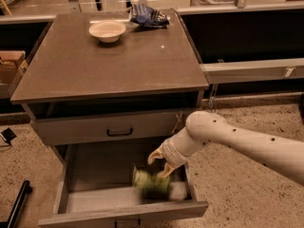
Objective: Place green jalapeno chip bag into middle drawer
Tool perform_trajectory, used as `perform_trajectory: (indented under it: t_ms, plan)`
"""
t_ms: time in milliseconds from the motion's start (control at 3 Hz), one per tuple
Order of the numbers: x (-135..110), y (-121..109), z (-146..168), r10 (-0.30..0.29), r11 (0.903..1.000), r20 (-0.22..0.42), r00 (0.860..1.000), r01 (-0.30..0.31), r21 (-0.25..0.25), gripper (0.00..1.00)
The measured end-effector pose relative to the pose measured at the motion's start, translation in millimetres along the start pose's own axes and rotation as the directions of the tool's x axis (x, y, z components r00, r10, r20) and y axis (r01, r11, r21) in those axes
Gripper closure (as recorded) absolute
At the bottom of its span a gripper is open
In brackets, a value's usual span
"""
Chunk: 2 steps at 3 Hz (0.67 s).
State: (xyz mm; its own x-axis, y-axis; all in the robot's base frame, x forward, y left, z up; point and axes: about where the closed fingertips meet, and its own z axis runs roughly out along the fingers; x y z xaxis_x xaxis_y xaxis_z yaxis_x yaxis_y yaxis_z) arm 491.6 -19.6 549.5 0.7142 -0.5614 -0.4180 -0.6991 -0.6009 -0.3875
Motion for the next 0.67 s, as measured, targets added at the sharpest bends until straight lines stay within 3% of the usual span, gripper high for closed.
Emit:
perform_trajectory:
  t_ms: [333,667]
  plan:
    - [0.0,0.0,0.1,0.000,1.0000,0.000,1.000,0.000,0.000,0.00]
    - [0.0,0.0,0.1,0.000,1.0000,0.000,1.000,0.000,0.000,0.00]
